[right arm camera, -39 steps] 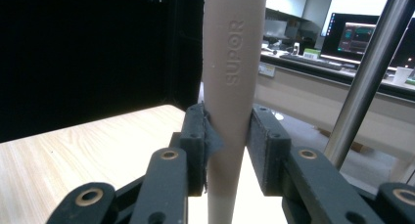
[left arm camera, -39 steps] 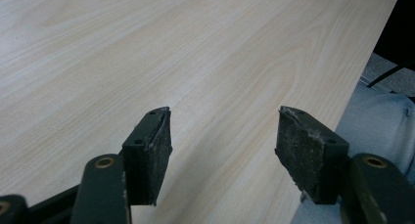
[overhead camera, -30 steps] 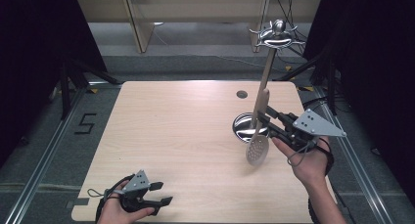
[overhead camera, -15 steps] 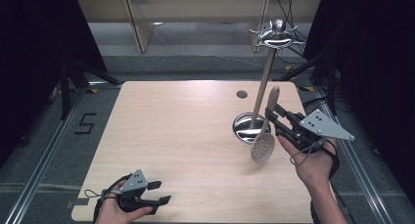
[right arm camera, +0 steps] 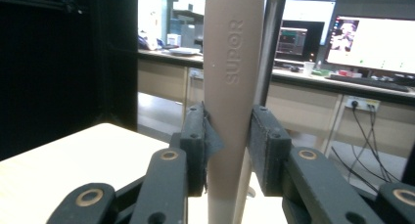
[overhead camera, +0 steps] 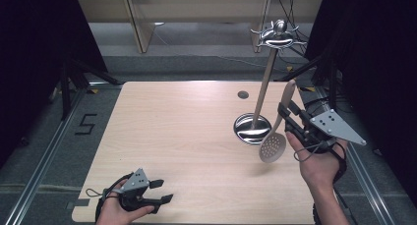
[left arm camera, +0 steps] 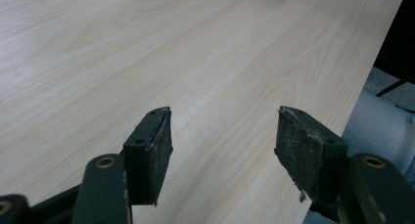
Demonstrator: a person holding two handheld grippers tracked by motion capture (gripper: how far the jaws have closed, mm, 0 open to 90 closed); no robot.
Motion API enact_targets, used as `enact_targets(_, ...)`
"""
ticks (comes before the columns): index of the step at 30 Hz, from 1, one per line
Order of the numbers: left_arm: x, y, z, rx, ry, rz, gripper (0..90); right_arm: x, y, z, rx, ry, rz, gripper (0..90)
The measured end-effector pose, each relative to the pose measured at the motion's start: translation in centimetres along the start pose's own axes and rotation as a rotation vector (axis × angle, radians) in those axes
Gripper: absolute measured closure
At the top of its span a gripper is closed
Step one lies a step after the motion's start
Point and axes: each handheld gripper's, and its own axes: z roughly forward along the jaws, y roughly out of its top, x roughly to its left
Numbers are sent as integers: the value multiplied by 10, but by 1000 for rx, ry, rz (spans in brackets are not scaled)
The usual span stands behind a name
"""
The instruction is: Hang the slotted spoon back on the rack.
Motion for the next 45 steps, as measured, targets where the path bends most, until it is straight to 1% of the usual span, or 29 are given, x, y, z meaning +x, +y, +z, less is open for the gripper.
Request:
enact_targets(1, 0, 0, -1, 11, 1, -2, 377, 1, 0, 0, 3, -8, 12, 708)
enact_targets(2, 1, 1, -3, 41, 7, 7, 377, 0, 1, 1, -1, -19, 11, 708)
enact_targets(3, -1, 0, -2, 22, 0, -10, 377, 1, 1, 1, 6, -26, 19, 709)
enact_targets(4, -1, 0, -2, 22, 4, 10, 377, 1, 2, 1, 9, -36, 14, 709)
enact_targets(5, -1, 0, -3, 30, 8, 0, 376, 2, 2, 0, 16, -46, 15, 708)
enact_targets(6, -2, 0, -2, 22, 3, 0, 376, 3, 3, 0, 17, -51, 39, 708)
enact_targets(7, -2, 0, -2, 11, 2, 14, 376, 3, 4, 1, 17, -58, 23, 708)
enact_targets(8, -2, 1, -2, 22, 2, 25, 376, 4, 5, 1, 18, -64, 36, 708)
enact_targets(9, -3, 0, -2, 22, 2, 1, 376, 4, 6, 2, 18, -64, 37, 708)
enact_targets(10, -3, 1, -3, 34, -4, 2, 375, 5, 6, 3, 16, -69, 38, 708)
enact_targets(11, -3, 1, -2, 28, -2, 2, 375, 4, 7, 3, 11, -79, 22, 708)
enact_targets(12, -4, 1, -1, 19, -3, -7, 375, 5, 8, 3, 18, -87, 33, 708)
enact_targets(13, -2, 1, -1, 18, -3, 17, 375, 6, 9, 4, 17, -91, 42, 708)
enact_targets(14, -1, 1, -2, 29, 4, 33, 375, 6, 10, 4, 14, -90, 27, 708)
enact_targets(15, -3, 0, 0, 6, 1, 15, 375, 6, 10, 5, 15, -87, 32, 708)
enact_targets(16, -3, 0, -1, 18, 5, -3, 375, 7, 10, 5, 19, -94, 46, 708)
enact_targets(18, -3, 0, 0, 16, 6, -3, 375, 6, 11, 7, 13, -96, 33, 708)
enact_targets(19, -3, 1, -1, 33, -1, 2, 375, 5, 11, 8, 10, -96, 29, 708)
enact_targets(20, -3, 0, 0, 20, 8, 0, 375, 6, 11, 8, 15, -95, 43, 708)
enact_targets(21, -3, 0, 0, 21, 7, 1, 375, 6, 12, 9, 11, -98, 34, 708)
enact_targets(25, -3, 0, -1, 23, 7, 3, 375, 8, 14, 12, 9, -93, 53, 708)
enact_targets(32, -3, 0, -1, 22, 7, 1, 375, 9, 17, 15, 6, -111, 52, 708)
enact_targets(33, -4, 0, 0, 10, 4, -9, 375, 9, 18, 16, 7, -108, 53, 708)
enact_targets(34, -3, 0, 0, 9, 4, 13, 375, 9, 18, 17, 4, -116, 51, 707)
enact_targets(37, -2, 0, 0, 18, 6, 14, 375, 9, 19, 19, 8, -110, 50, 707)
enact_targets(38, -3, 0, -1, 24, 8, 2, 375, 9, 19, 19, 11, -109, 54, 707)
enact_targets(40, -3, 0, -1, 23, 8, 2, 375, 9, 19, 20, 11, -110, 58, 707)
enact_targets(42, -3, 0, -1, 24, 8, 3, 374, 8, 20, 21, 13, -123, 43, 707)
enact_targets(45, -3, 0, -1, 21, 5, 1, 374, 10, 20, 22, 15, -120, 62, 707)
